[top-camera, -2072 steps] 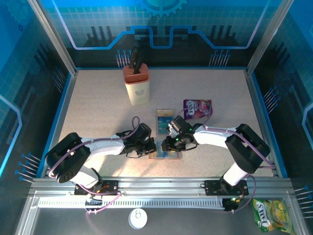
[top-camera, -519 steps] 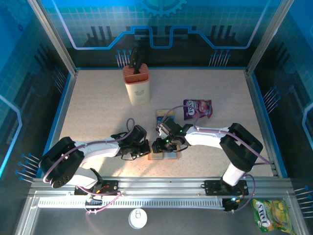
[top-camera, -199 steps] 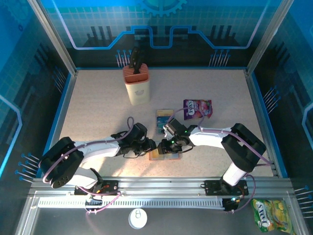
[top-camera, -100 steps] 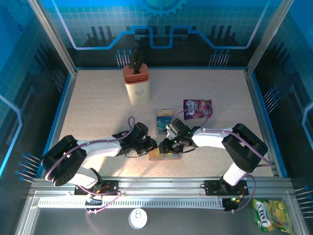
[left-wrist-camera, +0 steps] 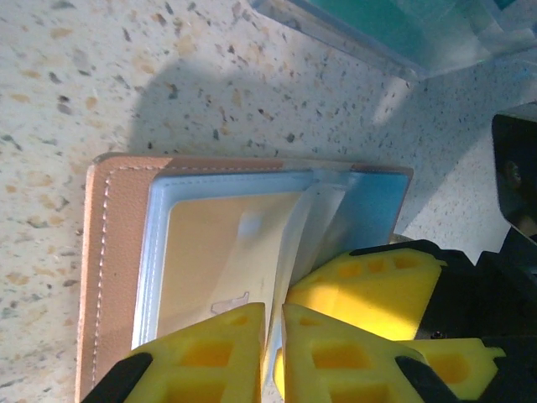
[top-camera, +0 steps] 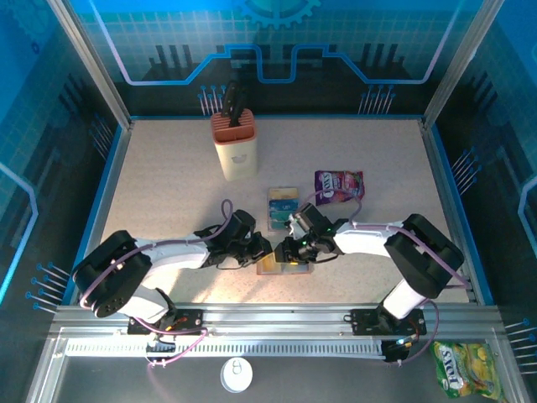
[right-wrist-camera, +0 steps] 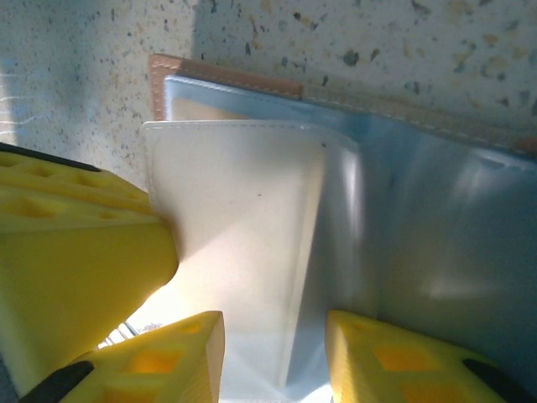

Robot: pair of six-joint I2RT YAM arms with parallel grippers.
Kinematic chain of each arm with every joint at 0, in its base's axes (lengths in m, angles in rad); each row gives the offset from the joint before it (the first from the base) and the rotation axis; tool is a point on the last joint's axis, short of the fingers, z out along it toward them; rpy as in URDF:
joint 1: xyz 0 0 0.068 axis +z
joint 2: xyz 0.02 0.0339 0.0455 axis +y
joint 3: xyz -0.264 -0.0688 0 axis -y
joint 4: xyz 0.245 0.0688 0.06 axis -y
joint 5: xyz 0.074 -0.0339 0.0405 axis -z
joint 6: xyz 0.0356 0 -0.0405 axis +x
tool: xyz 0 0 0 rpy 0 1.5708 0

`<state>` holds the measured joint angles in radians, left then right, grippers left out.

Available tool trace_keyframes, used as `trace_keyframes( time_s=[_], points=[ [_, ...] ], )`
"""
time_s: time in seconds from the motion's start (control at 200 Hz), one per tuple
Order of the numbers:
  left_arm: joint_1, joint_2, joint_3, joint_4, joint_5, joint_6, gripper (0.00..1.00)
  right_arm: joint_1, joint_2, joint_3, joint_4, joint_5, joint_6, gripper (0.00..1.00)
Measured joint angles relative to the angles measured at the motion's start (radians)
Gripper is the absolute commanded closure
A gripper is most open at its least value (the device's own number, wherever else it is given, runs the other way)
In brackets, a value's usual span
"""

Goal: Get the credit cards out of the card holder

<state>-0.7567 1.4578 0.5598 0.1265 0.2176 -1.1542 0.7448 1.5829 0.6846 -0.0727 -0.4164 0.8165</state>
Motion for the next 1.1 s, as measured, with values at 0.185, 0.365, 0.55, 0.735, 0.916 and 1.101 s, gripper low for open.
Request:
trace_keyframes(
  time_s=[0.185, 0.365, 0.55, 0.735, 0.916, 1.101],
  points=[
    [-0.007, 0.0, 0.0, 0.011, 0.001, 0.0, 0.86, -0.007, -0.097, -0.001, -0.035, 0.019, -0.001, 0.62],
    [-0.028, 0.0, 0.008, 0.005, 0.002, 0.0, 0.81, -0.05, -0.206, 0.0, -0.062, 0.036, -0.008, 0.62],
    [-0.044, 0.023, 0.06, 0.002, 0.005, 0.0, 0.77, -0.113, -0.282, -0.012, -0.107, 0.049, -0.024, 0.62],
    [-0.064, 0.087, 0.118, 0.002, 0.014, 0.0, 0.72, -0.161, -0.347, -0.034, -0.157, 0.049, -0.043, 0.62],
    [-0.084, 0.15, 0.183, -0.001, 0.017, 0.0, 0.66, -0.203, -0.401, -0.064, -0.182, 0.045, -0.061, 0.62],
    [-0.103, 0.202, 0.251, -0.017, 0.017, 0.001, 0.63, -0.232, -0.432, -0.079, -0.215, 0.037, -0.08, 0.61]
  ],
)
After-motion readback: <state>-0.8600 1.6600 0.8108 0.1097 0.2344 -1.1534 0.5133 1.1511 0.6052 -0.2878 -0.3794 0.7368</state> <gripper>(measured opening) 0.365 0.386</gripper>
